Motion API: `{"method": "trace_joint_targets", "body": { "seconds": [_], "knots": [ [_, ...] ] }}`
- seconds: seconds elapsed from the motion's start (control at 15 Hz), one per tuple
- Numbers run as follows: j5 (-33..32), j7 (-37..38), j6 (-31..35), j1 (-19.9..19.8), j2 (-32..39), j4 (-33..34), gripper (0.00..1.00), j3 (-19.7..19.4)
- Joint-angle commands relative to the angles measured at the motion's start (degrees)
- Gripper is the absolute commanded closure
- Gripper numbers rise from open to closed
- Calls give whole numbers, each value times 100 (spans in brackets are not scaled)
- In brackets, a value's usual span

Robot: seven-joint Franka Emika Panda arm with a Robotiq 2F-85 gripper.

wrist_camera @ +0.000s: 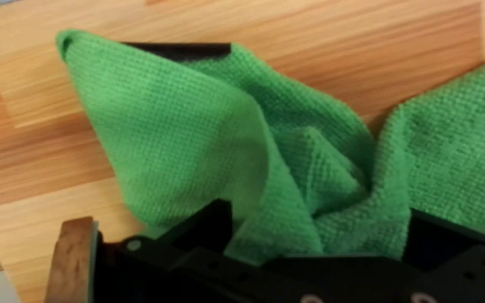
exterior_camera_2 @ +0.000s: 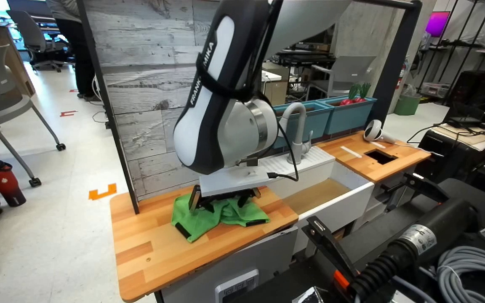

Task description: Move the green towel to the left

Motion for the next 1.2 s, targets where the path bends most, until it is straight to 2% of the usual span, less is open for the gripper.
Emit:
{"method": "trace_joint_targets", "body": {
  "seconds": [0.0, 0.4, 0.67, 1.13],
  "knots": [
    [-180, 101, -199, 377, 377, 415, 0, 23],
    [-264, 146, -523, 840, 531, 770, 0, 51],
    [-278, 146, -656, 944, 460, 822, 0, 57],
    [-321, 184, -360, 1100, -428, -108, 0, 67]
  ]
}}
